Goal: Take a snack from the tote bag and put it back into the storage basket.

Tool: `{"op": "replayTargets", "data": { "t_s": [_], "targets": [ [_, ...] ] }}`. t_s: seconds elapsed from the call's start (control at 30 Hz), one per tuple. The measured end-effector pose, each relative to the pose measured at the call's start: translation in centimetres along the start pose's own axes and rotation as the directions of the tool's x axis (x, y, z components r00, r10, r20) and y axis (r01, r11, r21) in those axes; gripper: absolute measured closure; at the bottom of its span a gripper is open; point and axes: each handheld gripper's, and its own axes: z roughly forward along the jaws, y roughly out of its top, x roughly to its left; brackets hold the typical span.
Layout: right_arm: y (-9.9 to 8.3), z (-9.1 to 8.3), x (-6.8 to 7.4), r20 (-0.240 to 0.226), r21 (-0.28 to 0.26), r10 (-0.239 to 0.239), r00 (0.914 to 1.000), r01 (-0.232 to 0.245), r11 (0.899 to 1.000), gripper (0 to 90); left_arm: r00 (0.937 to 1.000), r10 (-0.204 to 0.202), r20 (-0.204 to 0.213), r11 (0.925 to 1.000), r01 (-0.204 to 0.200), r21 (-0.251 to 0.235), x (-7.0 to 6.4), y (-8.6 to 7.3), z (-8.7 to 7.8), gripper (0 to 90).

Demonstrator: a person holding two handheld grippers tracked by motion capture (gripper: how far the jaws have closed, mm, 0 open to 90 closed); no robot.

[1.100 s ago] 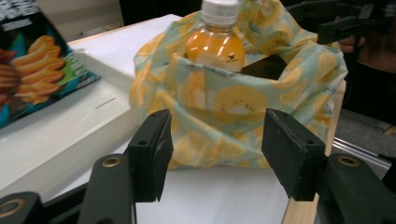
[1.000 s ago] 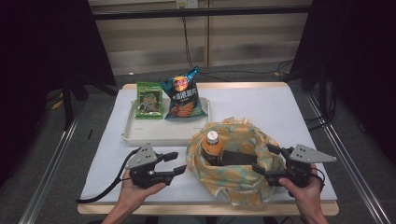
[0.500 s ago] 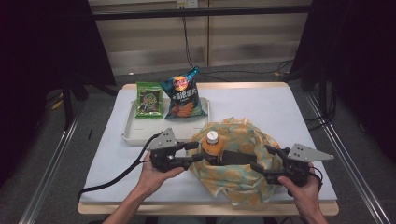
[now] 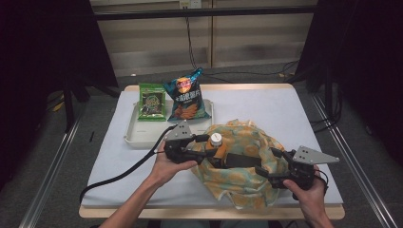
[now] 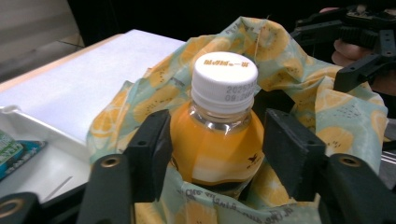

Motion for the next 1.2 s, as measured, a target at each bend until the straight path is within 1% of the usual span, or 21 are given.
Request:
{"op": "replayTargets", "data": {
  "t_s": [0.07,0.13,0.17,0.2,0.23,0.27,0.3,0.37,0.4,0.43,0.47,0.53,0.63,0.67,0.73,0.77,0.97,1.03,1.07,1.1,1.2],
  "targets": [
    [0.0,0.0,0.0,0.003,0.004,0.003,1.0,-0.003,1.0,16.6,0.9999,0.004,0.011,1.0,-0.004,-0.008,0.1,-0.1,0.3,39.8],
    [0.0,0.0,-0.1,0.001,0.007,0.003,1.0,-0.003,1.0,16.0,0.9998,0.01,0.014,0.9999,-0.01,0.004,0.2,-0.2,0.7,35.8],
    [0.0,0.0,-0.1,0.0,0.008,0.0,1.0,0.0,1.0,15.9,0.9996,0.02,0.021,0.9996,-0.02,0.019,0.2,-0.2,0.8,33.8],
    [0.0,0.0,0.0,0.001,0.008,-0.001,1.0,0.001,1.0,15.7,0.9994,0.03,0.014,0.9992,-0.031,0.026,0.1,-0.4,1.0,32.5],
    [0.0,0.0,0.0,0.0,0.006,0.001,1.0,-0.001,1.0,15.6,0.9994,0.031,0.015,0.9989,-0.032,0.034,0.2,-0.4,1.1,32.0],
    [0.0,0.0,0.0,0.0,0.006,0.0,1.0,0.0,1.0,15.6,0.9994,0.026,0.021,0.9992,-0.027,0.028,0.2,-0.5,1.3,31.5],
    [0.0,0.0,0.0,-0.002,0.008,-0.004,1.0,0.004,1.0,15.4,0.999,0.039,0.023,0.9983,-0.04,0.042,0.3,-0.6,1.4,30.9],
    [0.0,0.1,0.0,-0.001,0.01,-0.004,1.0,0.004,1.0,14.7,0.9986,0.033,0.041,0.9986,-0.035,0.04,0.4,-0.7,1.8,29.9],
    [0.0,0.1,-0.1,0.0,0.011,-0.004,1.0,0.004,1.0,14.7,0.9986,0.03,0.043,0.9986,-0.032,0.042,0.3,-0.7,1.9,29.7],
    [-0.1,0.1,0.0,0.0,0.01,-0.002,1.0,0.002,1.0,14.7,0.9979,0.043,0.048,0.998,-0.045,0.045,0.3,-0.6,2.1,29.4],
    [-0.1,0.1,0.0,0.0,0.01,-0.001,1.0,0.001,1.0,14.7,0.9982,0.045,0.041,0.9977,-0.047,0.049,0.2,-0.6,2.2,29.3],
    [-0.1,0.1,0.0,0.0,0.009,-0.002,1.0,0.002,1.0,14.6,0.9973,0.051,0.053,0.9978,-0.053,0.039,0.3,-0.6,2.4,29.3],
    [-0.1,0.1,-0.1,-0.001,0.008,0.0,1.0,0.0,1.0,14.2,0.9976,0.045,0.052,0.9975,-0.048,0.052,0.6,-0.7,2.6,28.9],
    [-0.1,0.1,-0.1,-0.002,0.009,0.001,1.0,-0.001,1.0,14.2,0.9973,0.042,0.06,0.9979,-0.045,0.047,0.7,-0.8,2.7,28.4],
    [-0.1,0.1,-0.1,-0.001,0.009,0.001,1.0,-0.001,1.0,14.1,0.9976,0.038,0.057,0.9981,-0.041,0.046,0.7,-0.8,2.8,27.7],
    [-0.1,0.2,0.0,-0.006,0.007,0.002,1.0,-0.002,1.0,14.0,0.9966,0.049,0.066,0.997,-0.053,0.057,0.9,-1.0,3.0,27.5],
    [-0.1,0.1,-0.1,-0.002,0.007,-0.003,1.0,0.003,1.0,12.9,0.9956,0.049,0.08,0.995,-0.055,0.083,1.0,-1.4,3.6,27.8],
    [-0.2,0.2,-0.2,-0.001,0.013,-0.003,1.0,0.003,1.0,12.8,0.995,0.048,0.087,0.995,-0.055,0.084,1.1,-1.5,3.8,28.3],
    [-0.2,0.2,-0.2,0.001,0.015,-0.003,1.0,0.003,1.0,12.8,0.9956,0.041,0.084,0.9958,-0.048,0.079,1.0,-1.5,3.9,28.3],
    [-0.2,0.2,-0.1,0.0,0.015,-0.003,1.0,0.003,1.0,12.8,0.9954,0.054,0.079,0.9941,-0.061,0.09,1.0,-1.5,3.9,28.7],
    [-0.2,0.2,-0.1,-0.002,0.016,-0.002,1.0,0.002,1.0,12.8,0.9955,0.059,0.075,0.9932,-0.066,0.096,1.0,-1.4,3.9,30.5]
  ]
}}
